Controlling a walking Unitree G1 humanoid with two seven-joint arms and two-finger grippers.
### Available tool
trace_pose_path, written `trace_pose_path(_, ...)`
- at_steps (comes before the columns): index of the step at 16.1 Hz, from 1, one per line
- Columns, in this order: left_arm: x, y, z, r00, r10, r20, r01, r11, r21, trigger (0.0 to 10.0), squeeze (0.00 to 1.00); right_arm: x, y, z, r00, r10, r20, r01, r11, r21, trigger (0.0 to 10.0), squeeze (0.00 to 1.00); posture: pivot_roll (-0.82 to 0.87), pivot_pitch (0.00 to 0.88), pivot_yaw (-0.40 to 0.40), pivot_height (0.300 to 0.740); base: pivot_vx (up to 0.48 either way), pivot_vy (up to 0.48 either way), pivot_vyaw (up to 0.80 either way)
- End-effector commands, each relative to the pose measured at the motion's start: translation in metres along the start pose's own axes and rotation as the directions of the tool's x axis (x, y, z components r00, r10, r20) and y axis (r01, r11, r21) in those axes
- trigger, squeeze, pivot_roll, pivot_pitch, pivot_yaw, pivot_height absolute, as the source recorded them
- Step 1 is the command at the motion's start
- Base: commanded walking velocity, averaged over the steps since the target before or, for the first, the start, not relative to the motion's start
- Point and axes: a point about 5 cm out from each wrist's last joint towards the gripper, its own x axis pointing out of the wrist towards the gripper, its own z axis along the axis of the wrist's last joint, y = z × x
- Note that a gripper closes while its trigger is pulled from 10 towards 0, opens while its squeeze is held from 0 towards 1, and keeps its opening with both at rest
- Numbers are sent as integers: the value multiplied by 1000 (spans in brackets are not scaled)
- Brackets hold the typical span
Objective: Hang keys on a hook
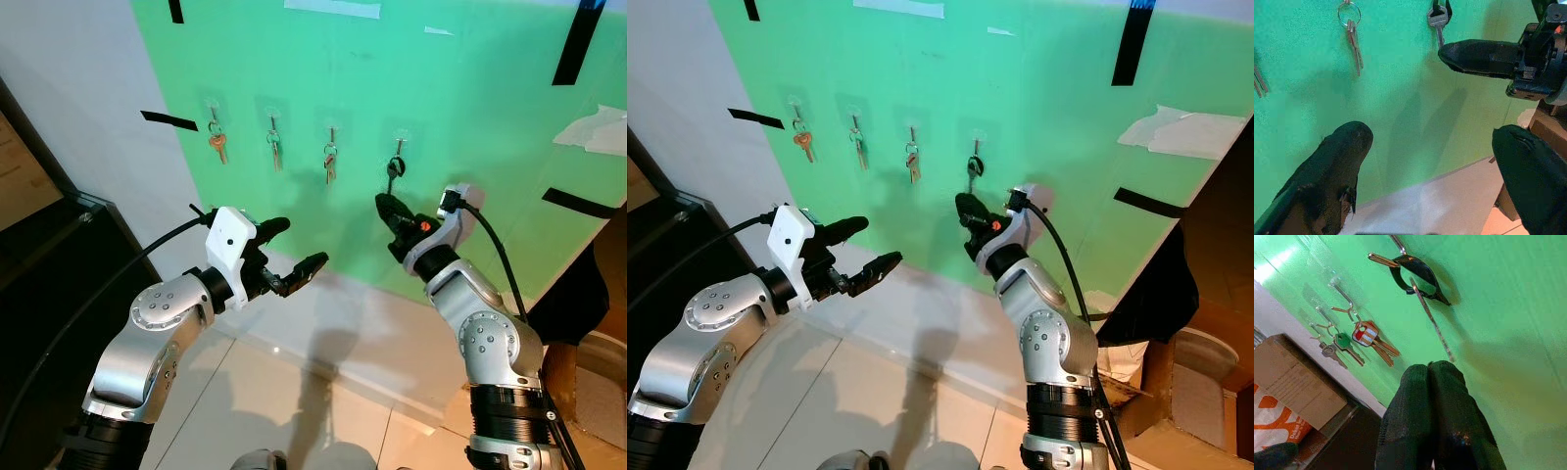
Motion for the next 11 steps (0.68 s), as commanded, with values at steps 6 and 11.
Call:
trace_pose_path(6,-1,-2,3,1000,-18,15,18,1000,2,10000,0,-38,-36,-3,972,-235,17,220,877,-427,10000,1000,-7,0,47,740,0,0,0)
trace_pose_path(11,-9,11,-33,972,213,-101,-208,977,52,10000,0,-97,-51,11,868,-450,211,493,728,-477,10000,1000,-73,0,62,740,0,0,-640)
